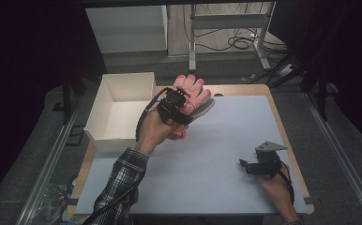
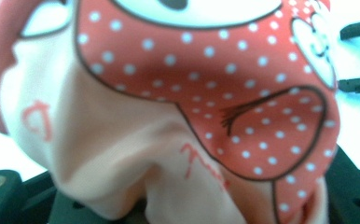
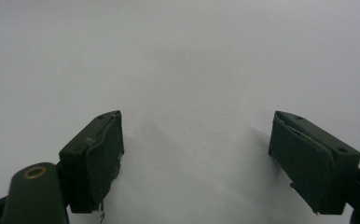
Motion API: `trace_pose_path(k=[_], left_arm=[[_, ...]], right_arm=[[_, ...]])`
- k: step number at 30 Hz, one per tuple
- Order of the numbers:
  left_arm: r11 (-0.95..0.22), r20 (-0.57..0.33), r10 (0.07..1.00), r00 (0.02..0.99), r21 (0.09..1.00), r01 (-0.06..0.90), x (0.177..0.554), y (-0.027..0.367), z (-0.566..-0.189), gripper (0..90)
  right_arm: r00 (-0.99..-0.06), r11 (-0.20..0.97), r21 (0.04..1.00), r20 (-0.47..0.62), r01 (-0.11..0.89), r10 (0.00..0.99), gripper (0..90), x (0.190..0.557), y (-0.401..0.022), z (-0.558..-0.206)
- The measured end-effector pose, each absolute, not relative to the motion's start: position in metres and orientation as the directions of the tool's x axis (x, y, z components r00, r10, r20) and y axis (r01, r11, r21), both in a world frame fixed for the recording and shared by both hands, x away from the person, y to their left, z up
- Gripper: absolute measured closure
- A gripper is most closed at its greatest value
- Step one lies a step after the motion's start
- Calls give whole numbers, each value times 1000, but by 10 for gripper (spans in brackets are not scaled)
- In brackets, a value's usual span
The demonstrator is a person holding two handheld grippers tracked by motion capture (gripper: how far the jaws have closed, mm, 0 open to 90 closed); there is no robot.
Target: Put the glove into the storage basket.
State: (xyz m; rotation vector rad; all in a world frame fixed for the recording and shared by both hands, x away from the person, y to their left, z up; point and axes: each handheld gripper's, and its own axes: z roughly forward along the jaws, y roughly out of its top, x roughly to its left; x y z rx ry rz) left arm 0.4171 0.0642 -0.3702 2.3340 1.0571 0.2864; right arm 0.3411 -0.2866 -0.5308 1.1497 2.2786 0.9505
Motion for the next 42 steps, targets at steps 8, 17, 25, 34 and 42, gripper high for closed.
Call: trace_pose_path(k=[8, 17, 25, 34, 42], left_arm=[[-496, -34, 782, 623, 572, 654, 425, 86, -356, 444], [-429, -35, 838, 545, 576, 696, 434, 122, -343, 442], [-366, -23, 886, 463, 581, 727, 438, 155, -339, 439], [-297, -14, 928, 373, 578, 760, 442, 186, -341, 436], [-242, -12, 953, 302, 567, 788, 448, 208, -353, 430]], right_arm=[[-573, 427, 730, -59, 534, 817, 182, 341, -287, -531], [-573, 426, 730, -58, 534, 818, 182, 341, -287, -531], [-573, 425, 730, -57, 535, 818, 182, 341, -287, -531], [-572, 426, 731, -59, 533, 818, 182, 341, -287, -531], [-573, 426, 731, -59, 533, 818, 182, 341, -287, -531]])
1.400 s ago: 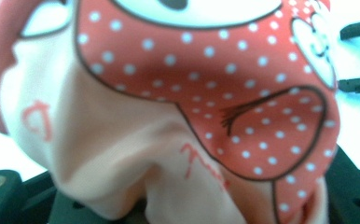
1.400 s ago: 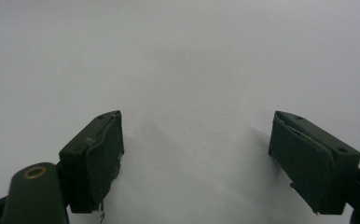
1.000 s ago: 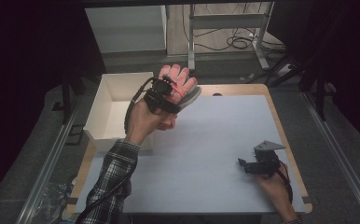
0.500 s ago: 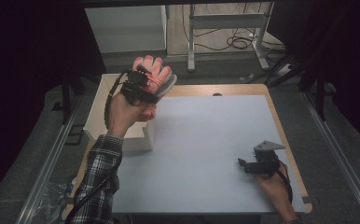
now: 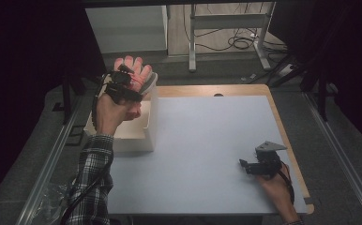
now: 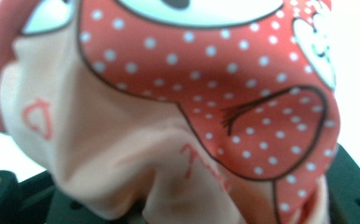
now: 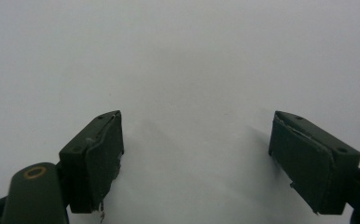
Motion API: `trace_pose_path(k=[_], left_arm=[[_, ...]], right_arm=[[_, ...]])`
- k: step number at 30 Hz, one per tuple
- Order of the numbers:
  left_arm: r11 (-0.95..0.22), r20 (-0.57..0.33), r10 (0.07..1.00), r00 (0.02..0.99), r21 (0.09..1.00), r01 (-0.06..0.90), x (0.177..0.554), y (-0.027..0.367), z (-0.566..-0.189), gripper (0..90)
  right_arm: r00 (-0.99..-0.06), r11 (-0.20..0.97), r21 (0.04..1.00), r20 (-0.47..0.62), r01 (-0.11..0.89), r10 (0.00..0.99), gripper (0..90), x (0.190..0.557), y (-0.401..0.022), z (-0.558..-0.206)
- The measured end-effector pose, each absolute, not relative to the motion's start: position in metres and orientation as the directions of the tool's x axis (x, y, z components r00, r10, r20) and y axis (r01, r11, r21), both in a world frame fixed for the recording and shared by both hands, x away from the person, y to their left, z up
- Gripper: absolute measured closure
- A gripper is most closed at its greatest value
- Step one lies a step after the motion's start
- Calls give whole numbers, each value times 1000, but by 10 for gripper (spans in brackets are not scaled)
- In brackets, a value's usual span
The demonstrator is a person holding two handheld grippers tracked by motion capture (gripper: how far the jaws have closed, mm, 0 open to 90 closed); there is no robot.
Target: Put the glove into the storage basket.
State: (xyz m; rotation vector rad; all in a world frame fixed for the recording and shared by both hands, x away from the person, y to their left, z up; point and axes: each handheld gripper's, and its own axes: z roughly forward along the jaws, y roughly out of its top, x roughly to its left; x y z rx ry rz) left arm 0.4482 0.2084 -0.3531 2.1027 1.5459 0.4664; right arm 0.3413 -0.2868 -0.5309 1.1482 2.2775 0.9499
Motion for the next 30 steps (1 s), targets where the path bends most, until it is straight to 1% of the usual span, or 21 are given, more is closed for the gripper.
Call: trace_pose_path(k=[8, 17, 22, 30], left_arm=[[-199, -8, 969, 245, 558, 806, 456, 224, -370, 423], [-185, 6, 976, 217, 547, 817, 467, 230, -403, 410], [-174, 8, 979, 203, 553, 815, 473, 229, -420, 407], [-165, 4, 982, 191, 522, 837, 483, 218, -446, 406]], right_arm=[[-573, 426, 731, -59, 533, 818, 182, 341, -287, -531], [-572, 426, 731, -59, 533, 818, 182, 341, -287, -531], [-573, 426, 731, -59, 533, 818, 182, 341, -287, -531], [-573, 426, 731, -59, 533, 818, 182, 341, -287, -531]])
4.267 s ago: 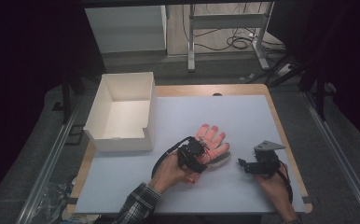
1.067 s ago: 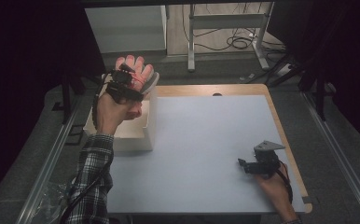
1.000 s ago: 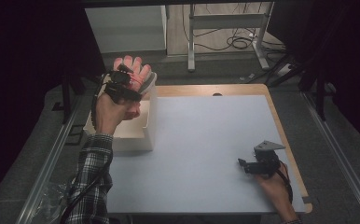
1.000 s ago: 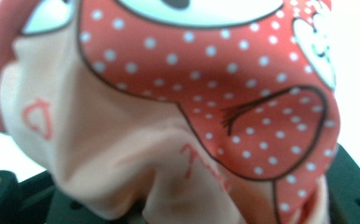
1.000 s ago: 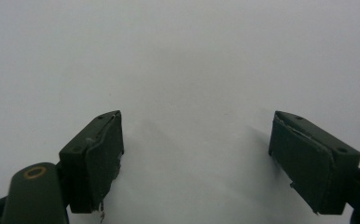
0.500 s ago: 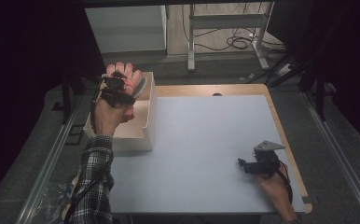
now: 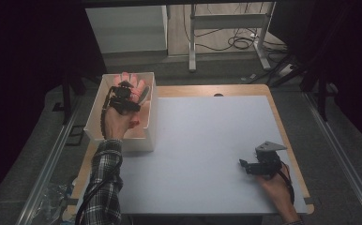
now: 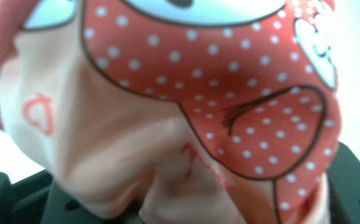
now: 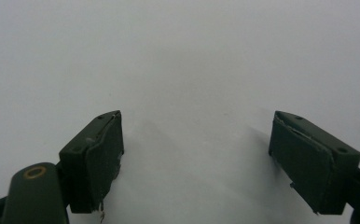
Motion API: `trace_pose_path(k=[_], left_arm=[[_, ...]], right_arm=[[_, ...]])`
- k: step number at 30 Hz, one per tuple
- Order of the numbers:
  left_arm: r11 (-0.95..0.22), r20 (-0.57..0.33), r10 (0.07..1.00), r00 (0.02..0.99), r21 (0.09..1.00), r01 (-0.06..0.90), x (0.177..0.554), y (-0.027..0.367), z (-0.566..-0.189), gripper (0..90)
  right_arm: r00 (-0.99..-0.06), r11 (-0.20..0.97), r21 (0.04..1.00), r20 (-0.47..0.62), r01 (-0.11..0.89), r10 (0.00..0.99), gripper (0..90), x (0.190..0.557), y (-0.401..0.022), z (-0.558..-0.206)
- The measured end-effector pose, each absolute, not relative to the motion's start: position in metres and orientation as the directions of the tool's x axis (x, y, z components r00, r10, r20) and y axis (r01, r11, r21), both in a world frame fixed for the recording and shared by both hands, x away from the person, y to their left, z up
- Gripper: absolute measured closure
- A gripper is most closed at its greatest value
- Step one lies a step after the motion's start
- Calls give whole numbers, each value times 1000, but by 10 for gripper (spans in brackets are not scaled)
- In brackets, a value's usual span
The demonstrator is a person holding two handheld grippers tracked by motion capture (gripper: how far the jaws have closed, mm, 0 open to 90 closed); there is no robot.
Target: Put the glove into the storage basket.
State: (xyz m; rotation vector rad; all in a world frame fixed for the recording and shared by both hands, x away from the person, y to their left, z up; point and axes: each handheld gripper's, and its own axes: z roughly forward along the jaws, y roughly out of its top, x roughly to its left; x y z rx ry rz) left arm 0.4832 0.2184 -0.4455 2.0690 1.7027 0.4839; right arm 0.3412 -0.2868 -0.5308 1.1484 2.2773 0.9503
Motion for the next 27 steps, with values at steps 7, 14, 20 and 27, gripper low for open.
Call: trace_pose_path(k=[7, 14, 20, 27], left_arm=[[-163, 5, 983, 183, 472, 867, 492, 209, -460, 401], [-160, 11, 985, 171, 417, 895, 500, 200, -471, 382], [-151, 10, 987, 159, 373, 915, 506, 194, -479, 354], [-132, -44, 987, 155, 328, 935, 511, 195, -491, 270]], right_arm=[[-573, 426, 731, -59, 533, 818, 182, 341, -287, -531], [-573, 427, 731, -60, 533, 817, 182, 341, -287, -531], [-573, 427, 731, -60, 533, 817, 182, 341, -287, -531], [-573, 426, 731, -59, 533, 817, 182, 341, -287, -531]])
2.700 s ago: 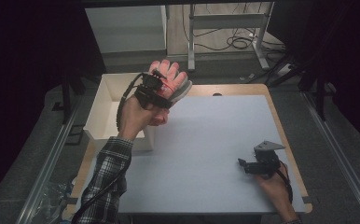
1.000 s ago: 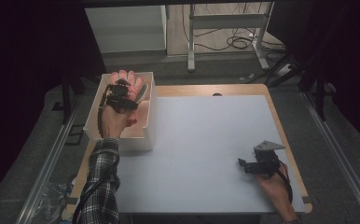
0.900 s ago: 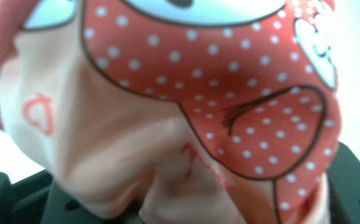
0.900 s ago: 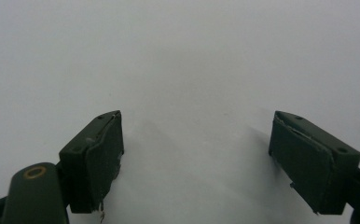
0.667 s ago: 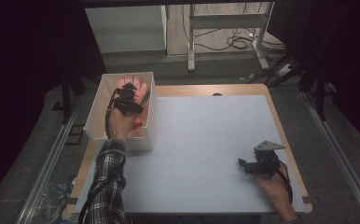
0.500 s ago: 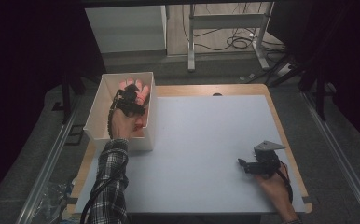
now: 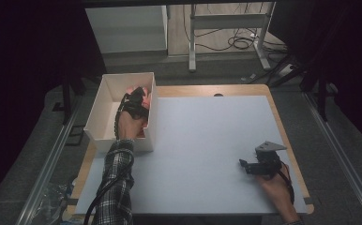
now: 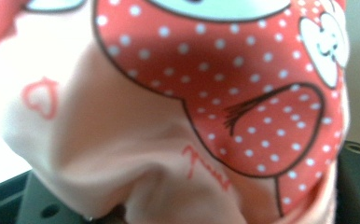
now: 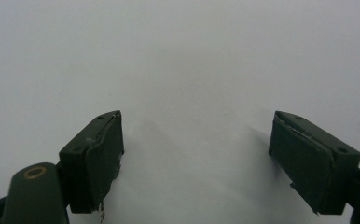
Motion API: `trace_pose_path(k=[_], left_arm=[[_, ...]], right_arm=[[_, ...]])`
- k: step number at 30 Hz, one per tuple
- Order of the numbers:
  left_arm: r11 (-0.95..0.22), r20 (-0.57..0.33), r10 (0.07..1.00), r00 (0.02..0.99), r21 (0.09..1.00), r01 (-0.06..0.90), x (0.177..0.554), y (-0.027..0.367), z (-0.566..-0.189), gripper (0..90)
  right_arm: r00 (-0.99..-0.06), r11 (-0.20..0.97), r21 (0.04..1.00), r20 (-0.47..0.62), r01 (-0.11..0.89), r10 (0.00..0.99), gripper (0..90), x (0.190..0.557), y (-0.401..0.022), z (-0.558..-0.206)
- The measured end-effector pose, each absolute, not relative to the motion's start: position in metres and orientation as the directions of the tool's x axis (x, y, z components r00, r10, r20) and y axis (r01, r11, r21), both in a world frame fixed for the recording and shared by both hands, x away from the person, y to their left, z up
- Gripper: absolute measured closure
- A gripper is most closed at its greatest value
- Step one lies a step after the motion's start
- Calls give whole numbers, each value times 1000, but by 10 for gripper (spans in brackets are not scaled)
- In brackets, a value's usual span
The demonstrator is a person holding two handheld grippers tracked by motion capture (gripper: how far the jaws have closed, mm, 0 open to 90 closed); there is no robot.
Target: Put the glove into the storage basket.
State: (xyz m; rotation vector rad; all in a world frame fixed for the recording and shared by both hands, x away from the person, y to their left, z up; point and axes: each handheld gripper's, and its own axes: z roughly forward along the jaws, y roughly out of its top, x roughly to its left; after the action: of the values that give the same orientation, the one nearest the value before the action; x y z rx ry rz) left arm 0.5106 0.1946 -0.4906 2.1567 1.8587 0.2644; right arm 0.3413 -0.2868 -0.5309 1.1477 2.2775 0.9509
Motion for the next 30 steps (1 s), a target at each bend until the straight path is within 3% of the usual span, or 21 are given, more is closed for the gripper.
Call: trace_pose_path(k=[14, 30], left_arm=[[-128, -75, 983, 165, 352, 927, 505, 202, -488, 138], [-140, -103, 975, 197, 401, 905, 494, 207, -469, 90]], right_arm=[[-573, 427, 731, -60, 533, 818, 182, 341, -287, -531], [-573, 427, 731, -60, 533, 818, 182, 341, -287, -531]])
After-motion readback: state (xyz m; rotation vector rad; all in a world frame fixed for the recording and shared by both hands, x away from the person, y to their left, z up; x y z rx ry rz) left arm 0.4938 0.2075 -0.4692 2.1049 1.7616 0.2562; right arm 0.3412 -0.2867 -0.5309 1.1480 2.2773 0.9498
